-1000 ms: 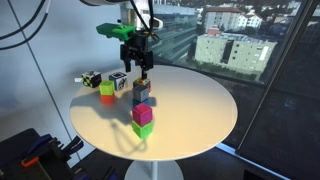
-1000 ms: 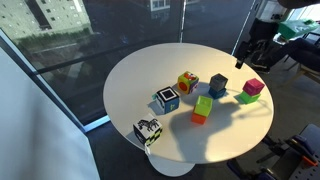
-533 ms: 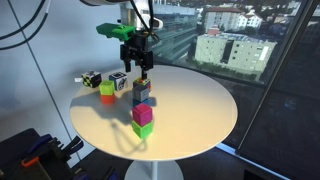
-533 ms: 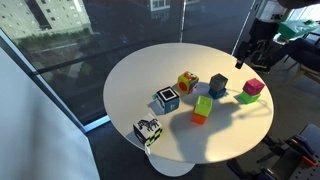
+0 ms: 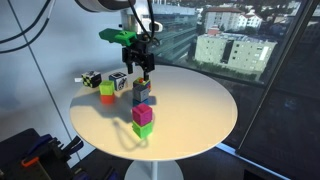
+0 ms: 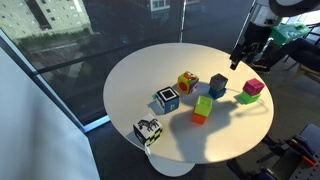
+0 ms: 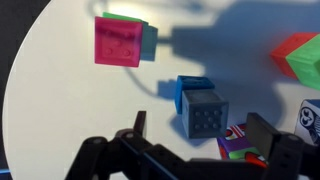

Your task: Put the grey building block on the table

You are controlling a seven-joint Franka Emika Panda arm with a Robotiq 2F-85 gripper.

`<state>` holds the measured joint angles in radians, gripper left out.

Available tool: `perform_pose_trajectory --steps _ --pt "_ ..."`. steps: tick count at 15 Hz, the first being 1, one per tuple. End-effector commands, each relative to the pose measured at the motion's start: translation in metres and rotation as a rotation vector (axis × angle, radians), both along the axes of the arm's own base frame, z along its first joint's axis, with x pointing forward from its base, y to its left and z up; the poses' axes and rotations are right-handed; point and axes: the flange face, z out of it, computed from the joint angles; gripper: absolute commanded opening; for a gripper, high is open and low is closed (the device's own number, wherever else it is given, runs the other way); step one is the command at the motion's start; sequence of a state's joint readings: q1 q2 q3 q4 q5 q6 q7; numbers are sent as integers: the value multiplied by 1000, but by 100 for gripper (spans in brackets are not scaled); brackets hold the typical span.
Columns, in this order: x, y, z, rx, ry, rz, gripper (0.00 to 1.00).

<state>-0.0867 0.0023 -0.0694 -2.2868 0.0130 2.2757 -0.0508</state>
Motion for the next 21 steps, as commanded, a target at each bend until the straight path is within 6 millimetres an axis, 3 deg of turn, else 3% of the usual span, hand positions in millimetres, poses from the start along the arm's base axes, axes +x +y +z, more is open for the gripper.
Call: perform_pose_trajectory --steps 1,13,21 --pt "7 11 -12 -30 -27 6 100" --pt "22 27 -59 -100 -8 33 100" --pt "27 32 -72 -94 -4 41 100"
